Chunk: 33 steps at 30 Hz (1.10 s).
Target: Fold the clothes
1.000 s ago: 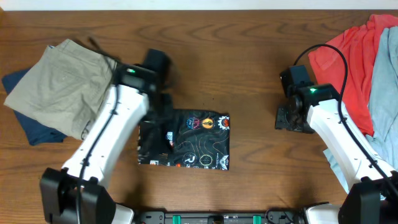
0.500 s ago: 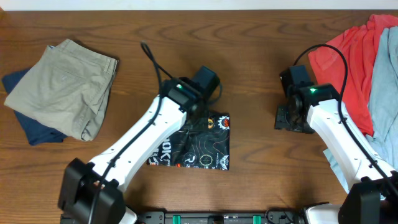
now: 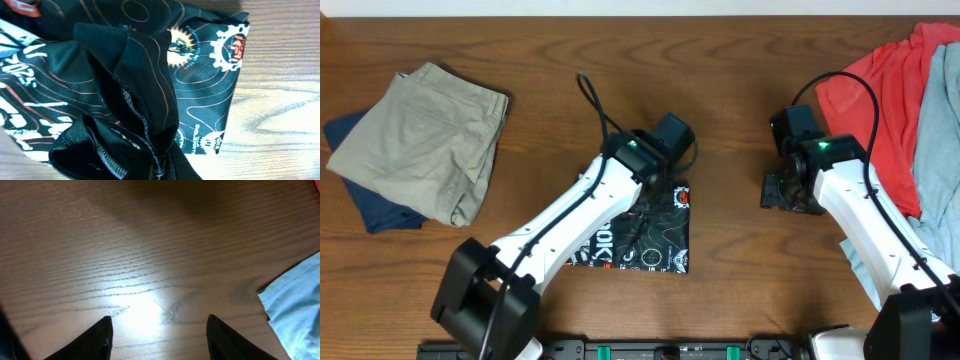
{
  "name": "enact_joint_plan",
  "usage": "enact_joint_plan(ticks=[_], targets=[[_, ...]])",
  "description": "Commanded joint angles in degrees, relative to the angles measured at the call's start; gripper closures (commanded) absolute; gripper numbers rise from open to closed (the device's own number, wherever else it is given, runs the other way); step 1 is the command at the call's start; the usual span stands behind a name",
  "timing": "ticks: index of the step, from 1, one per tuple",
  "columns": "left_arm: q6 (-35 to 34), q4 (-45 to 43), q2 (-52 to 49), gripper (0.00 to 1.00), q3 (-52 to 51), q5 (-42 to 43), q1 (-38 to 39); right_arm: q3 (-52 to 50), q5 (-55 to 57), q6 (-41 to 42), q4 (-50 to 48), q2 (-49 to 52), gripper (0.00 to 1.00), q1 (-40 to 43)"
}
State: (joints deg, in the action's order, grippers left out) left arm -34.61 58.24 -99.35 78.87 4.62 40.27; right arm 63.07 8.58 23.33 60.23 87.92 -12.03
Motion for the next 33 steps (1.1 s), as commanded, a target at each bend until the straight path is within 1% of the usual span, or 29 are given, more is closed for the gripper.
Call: enact_joint_plan(ticks=[1, 6, 8, 9, 10, 11, 13, 16, 18, 22, 25, 29, 33], targets=[[-1.2, -1.2, -0.7, 0.93, 0.7, 3.0, 0.9, 0.6, 0.0, -0.9, -0.1, -0.2, 0.42, 0.7], [-4.1, -2.7, -0.7, 0.93, 0.7, 4.0, 2.4, 0.6, 0.0, -0.9, -0.9, -0.2, 0.42, 0.7], [-4.1, -3.0, -0.7, 0.83, 0.7, 4.1, 3.0, 0.6, 0.0, -0.9, -0.8, -0.2, 0.41, 0.7], [-4.0, -3.4, -0.7, 0.68, 0.7, 4.9, 3.3, 0.6, 0.0, -0.9, -0.8, -0.2, 0.4, 0.7], [-4.0, -3.8, -0.7, 0.57, 0.7, 6.2, 3.5, 0.6, 0.0, -0.9, -0.9, -0.2, 0.39, 0.7], [-3.6, -4.2, -0.7, 0.5, 0.7, 7.4, 3.5, 0.6, 0.0, -0.9, -0.9, -0.2, 0.39, 0.7], [-1.0, -4.6, -0.7, 0.43, 0.8, 9.4, 3.4, 0.6, -0.3, -0.9, -1.0, -0.2, 0.37, 0.7], [4.5, -3.6, -0.2, 0.4, 0.8, 9.5, 1.9, 0.6, -3.1, -1.6, -1.8, -0.2, 0.34, 0.7], [7.4, -2.0, 0.4, 0.4, 0.8, 9.0, -0.2, 0.6, -7.5, -4.1, -2.9, -0.2, 0.34, 0.7], [9.5, 2.4, 2.3, 0.39, 0.8, 5.5, -7.4, 0.6, -20.5, -10.4, -6.1, -0.2, 0.33, -0.1], [11.0, 3.4, 3.3, 0.38, 0.8, 4.2, -13.6, 0.6, -28.5, -13.4, -8.7, -0.2, 0.33, -1.9], [11.0, 3.4, 3.1, 0.35, 0.8, 4.1, -21.8, 0.6, -30.5, -13.3, -9.8, 0.0, 0.34, -6.3], [11.0, 3.3, 3.1, 0.35, 0.8, 4.2, -26.3, -0.2, -30.4, -13.1, -10.3, 0.6, 0.36, -12.2]])
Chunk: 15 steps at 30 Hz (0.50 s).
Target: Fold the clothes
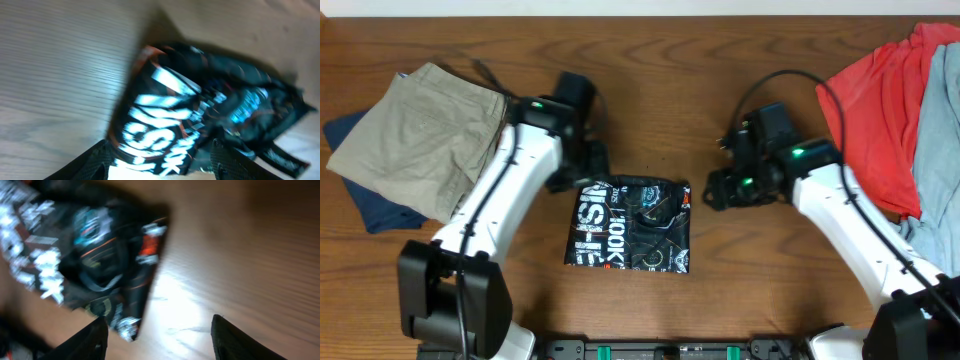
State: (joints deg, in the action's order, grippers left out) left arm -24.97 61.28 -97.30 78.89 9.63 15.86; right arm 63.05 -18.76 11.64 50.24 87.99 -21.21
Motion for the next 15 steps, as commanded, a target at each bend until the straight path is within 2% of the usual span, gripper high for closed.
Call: enact_joint_plan(ticks=[1, 6, 15], targets=[[1.4, 0.1, 1.1, 0.35, 0.6, -0.9, -2.5, -0.5, -3.1, -1.4, -0.8, 0.9, 0.37, -4.4], [4.0, -2.0, 1.1, 0.35, -1.1, -0.9, -2.6, -2.8, -3.1, -0.9, -4.9, 3.4, 0.38, -9.6], [4.0, -7.4, -0.5, 0.35, -5.7, -1.3, -2.6, -4.2, -3.2, -0.5, -10.0, 11.0, 0.43, -17.0]])
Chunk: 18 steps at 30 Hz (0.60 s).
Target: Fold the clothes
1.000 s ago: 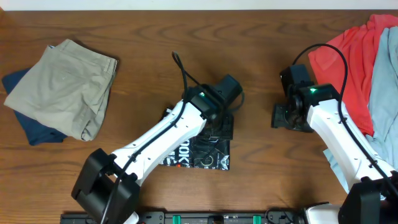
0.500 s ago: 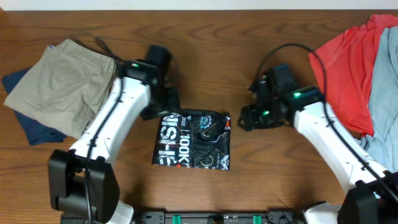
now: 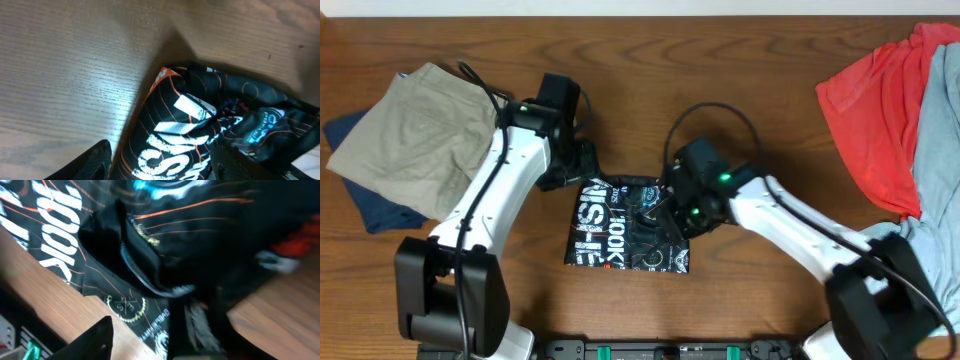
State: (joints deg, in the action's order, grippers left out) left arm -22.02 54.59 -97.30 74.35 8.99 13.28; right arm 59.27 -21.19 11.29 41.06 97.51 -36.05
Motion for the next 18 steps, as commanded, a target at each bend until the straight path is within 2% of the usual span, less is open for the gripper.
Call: enact_joint_plan(ticks=[1, 7, 18], targets=[[1.0, -1.2, -0.9, 0.35, -1.5, -0.7, 0.0, -0.4, -0.7, -0.2, -1.4, 2.1, 0.42, -2.8], [1.0, -1.8, -3.6, 0.35, -2.0, -0.7, 0.0, -0.4, -0.3, -0.1, -4.4, 4.0, 0.42, -5.3], [1.0, -3.0, -8.4, 0.35, -2.0, -0.7, 0.0, -0.5, 0.8, 0.9, -2.6, 4.8, 0.42, -5.4]])
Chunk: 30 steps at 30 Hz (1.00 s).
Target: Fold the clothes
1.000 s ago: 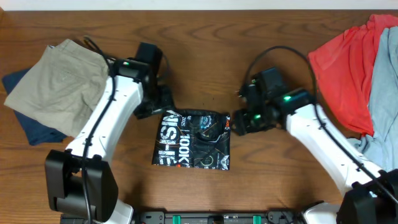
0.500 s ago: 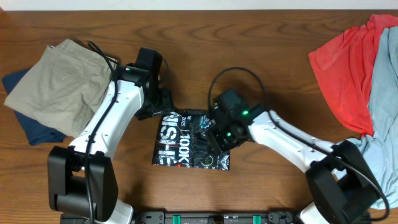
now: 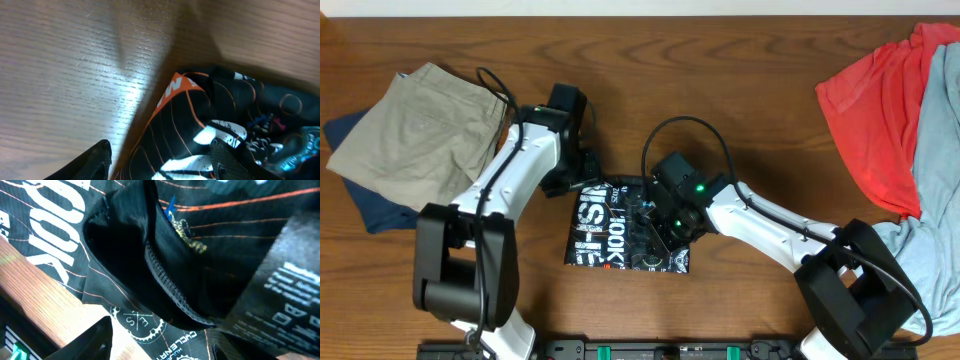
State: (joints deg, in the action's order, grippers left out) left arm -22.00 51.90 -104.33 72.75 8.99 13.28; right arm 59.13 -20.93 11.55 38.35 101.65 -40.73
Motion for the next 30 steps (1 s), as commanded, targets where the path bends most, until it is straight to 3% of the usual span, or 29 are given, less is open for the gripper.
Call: enact_joint_plan(ticks=[1, 14, 30], targets=[[1.0, -0.6, -1.9, 0.35, -0.4, -0.7, 0.0, -0.3, 1.3, 1.2, -0.1, 0.7, 0.42, -0.8], [1.0, -3.7, -6.6, 0.35, -0.4, -1.2, 0.0, -0.7, 3.7, 1.9, -1.7, 0.7, 0.46, -1.0], [1.0, -4.2, -7.2, 0.35, -0.4, -2.2, 0.0, -0.9, 3.5, -11.6, -0.7, 0.7, 0.5, -2.0]])
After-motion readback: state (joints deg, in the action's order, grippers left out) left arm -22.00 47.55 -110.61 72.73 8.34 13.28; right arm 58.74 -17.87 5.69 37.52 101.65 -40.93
